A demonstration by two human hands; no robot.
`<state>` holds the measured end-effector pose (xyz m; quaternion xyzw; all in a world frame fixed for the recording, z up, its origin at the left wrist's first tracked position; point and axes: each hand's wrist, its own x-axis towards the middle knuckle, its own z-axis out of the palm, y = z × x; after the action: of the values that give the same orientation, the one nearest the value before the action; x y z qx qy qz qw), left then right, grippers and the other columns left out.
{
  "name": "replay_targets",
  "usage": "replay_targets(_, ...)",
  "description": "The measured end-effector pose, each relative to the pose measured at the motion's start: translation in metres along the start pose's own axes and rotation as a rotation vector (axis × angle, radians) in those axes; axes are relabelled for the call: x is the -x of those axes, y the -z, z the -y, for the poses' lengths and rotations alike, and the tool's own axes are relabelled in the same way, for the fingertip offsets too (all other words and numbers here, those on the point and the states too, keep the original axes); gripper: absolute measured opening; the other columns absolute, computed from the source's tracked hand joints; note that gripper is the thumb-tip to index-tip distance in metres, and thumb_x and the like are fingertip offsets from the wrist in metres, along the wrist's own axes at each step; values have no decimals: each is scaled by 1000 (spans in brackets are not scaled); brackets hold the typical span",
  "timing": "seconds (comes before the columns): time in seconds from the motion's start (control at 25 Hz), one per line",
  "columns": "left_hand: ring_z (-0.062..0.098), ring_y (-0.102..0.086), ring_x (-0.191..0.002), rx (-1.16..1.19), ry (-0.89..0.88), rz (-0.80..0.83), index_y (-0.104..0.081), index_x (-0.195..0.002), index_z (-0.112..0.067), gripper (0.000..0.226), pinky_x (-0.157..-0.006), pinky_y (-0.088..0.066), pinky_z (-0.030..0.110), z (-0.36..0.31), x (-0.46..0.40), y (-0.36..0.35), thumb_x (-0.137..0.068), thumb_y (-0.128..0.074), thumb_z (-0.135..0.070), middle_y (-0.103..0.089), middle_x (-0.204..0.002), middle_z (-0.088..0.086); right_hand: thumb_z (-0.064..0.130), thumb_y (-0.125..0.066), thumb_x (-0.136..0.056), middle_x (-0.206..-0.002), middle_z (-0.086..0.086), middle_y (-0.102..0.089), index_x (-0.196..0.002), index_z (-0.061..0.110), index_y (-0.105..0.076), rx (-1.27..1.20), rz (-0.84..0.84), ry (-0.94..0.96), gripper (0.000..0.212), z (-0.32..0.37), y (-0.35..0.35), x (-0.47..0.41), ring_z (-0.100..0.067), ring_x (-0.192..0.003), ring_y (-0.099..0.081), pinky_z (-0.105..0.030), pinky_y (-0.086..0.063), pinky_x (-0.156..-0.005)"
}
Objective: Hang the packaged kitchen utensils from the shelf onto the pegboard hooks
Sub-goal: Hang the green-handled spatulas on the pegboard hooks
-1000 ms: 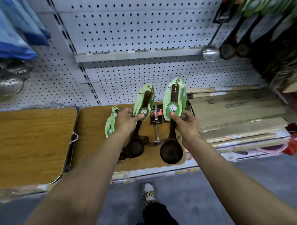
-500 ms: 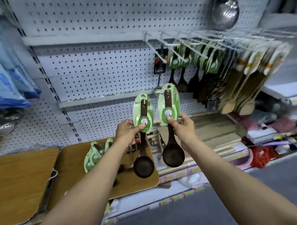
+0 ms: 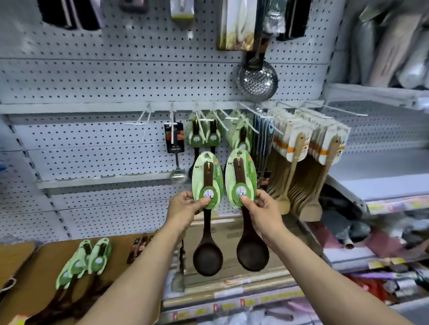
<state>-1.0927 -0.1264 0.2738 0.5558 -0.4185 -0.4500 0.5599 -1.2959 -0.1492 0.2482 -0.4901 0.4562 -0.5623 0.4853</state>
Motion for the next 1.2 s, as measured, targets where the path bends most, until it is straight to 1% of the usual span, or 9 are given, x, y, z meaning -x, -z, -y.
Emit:
replay_targets(0.12, 11, -72, -71, 27, -9, -36, -60, -90, -9, 23, -66, -57, 18, -15, -3, -31, -77, -77, -2, -74, -86, 7, 15, -73, -90, -97, -4, -78, -100, 17, -68, -5, 18, 10, 12, 7, 20, -19, -20, -94, -72, -45, -53, -98)
replay_targets(0.2, 10, -71, -70, 19, -26, -46, -60, -87, -9, 22, -69, -58, 21, -22, -10, -40, -77, -78, -2, -74, -85, 7, 15, -74, -89, -95, -2, -78, -100, 18, -69, -22, 18, 22, 12, 8, 22, -27, -19, -93, -72, -46, -53, -98)
replay_targets(0.36, 18, -72, -80, -13, -60, -25, -61, -85, -11, 22, -80, -56, 30, -32, -33, -51, -75, -80, -6, -76, -89, 8, 17, -73, -89, -97, -5, -78, -102, 18, -69, -65, 24, 18, 14, 7, 26, -43, -25, -99, -72, -51, -52, -99)
replay_targets(0.52, 17, -72, -83, -23, -82, -15, -61, -85, -12, 23, -83, -55, 31, -36, -52, -57, -74, -81, -7, -76, -86, 4, 20, -74, -89, -98, -6, -78, -104, 18, -69, -73, 34, 8, 16, 8, 28, -56, -27, -100, -72, -56, -53, -97)
replay_targets(0.68, 17, -72, -81, 7, -75, -7, -61, -86, -10, 23, -83, -55, 31, -38, -68, -58, -74, -80, -4, -76, -82, 2, 18, -74, -88, -100, -7, -77, -107, 14, -69, -92, 52, 13, 20, 14, 28, -69, -28, -101, -72, -55, -52, -98)
replay_targets(0.8, 14, -72, -78, -2, -80, 4, -61, -88, -8, 23, -82, -56, 30, -35, -72, -58, -74, -80, -4, -76, -82, 3, 18, -74, -89, -100, -7, -77, -107, 15, -69, -108, 72, 19, 19, 14, 26, -72, -27, -101, -72, -50, -54, -97)
replay_targets(0.88, 15, -73, -79, -3, -79, 6, -62, -90, -7, 23, -80, -56, 29, -30, -75, -57, -75, -79, -4, -76, -86, 6, 19, -74, -88, -99, -6, -77, -106, 16, -69, -114, 80, 13, 19, 12, 26, -74, -28, -97, -71, -45, -55, -91)
replay_targets(1.04, 18, -73, -86, -15, -69, -8, -63, -96, -3, 27, -80, -56, 29, -23, -85, -58, -75, -80, -7, -77, -90, 7, 21, -75, -87, -99, -7, -77, -109, 16, -69, -126, 93, 4, 23, 9, 26, -80, -24, -92, -72, -42, -54, -86)
replay_targets(1.2, 22, -72, -87, -27, -42, -27, -64, -94, -5, 28, -84, -55, 34, -22, -114, -60, -73, -82, -11, -76, -90, 8, 20, -76, -86, -98, -7, -77, -107, 16, -70, -147, 102, 9, 22, 5, 24, -87, -16, -83, -69, -28, -50, -72)
